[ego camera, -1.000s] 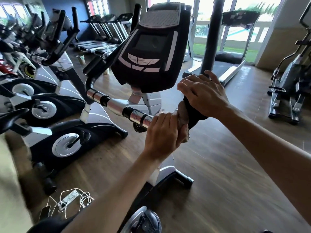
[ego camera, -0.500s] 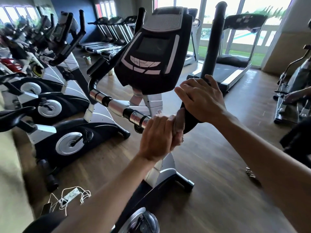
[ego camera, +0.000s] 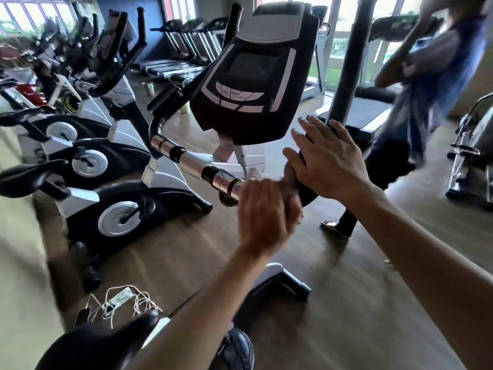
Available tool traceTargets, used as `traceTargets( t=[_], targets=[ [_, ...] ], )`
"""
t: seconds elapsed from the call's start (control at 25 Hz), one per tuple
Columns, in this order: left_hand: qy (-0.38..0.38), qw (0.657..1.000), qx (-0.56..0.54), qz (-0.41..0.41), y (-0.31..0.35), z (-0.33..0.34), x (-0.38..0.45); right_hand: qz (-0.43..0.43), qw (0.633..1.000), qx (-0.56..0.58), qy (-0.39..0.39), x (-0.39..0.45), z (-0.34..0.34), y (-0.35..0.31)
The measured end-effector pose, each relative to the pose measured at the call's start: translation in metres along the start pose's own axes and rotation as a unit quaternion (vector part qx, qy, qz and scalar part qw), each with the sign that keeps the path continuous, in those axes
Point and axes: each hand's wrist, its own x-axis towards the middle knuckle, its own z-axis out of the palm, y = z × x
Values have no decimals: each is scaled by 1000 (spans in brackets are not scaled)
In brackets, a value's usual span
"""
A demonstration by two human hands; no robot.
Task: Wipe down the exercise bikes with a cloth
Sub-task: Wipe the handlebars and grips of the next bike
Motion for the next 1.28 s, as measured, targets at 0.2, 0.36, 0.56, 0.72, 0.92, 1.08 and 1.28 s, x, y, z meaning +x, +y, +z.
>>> traceTargets(
  t=[0.2, 0.36, 0.56, 0.72, 0.92, 1.08, 1.28],
  targets=[
    [-23, 982, -45, 183, -53, -8, 16, 19, 1000, -7, 4, -7, 5, -4],
    [5, 997, -52, 52, -25, 1, -1, 40, 999, -29, 14, -13, 6, -13],
    [-19, 976, -93, 197, -66, -5, 19, 57, 998, -22, 18, -20, 1, -21],
    [7, 994, -76, 82, -46, 2, 3, 71, 996, -46, 13, -22, 1, -28],
    [-10, 971, -112, 213, -79, 2, 22, 80, 995, -59, -9, -23, 1, -30],
    [1, 991, -91, 100, -50, 5, 4, 98, 993, -73, -7, -23, 3, -35],
    [-40, 966, -114, 230, -89, 2, 30, 97, 993, -58, -24, -23, -3, -36]
  ],
)
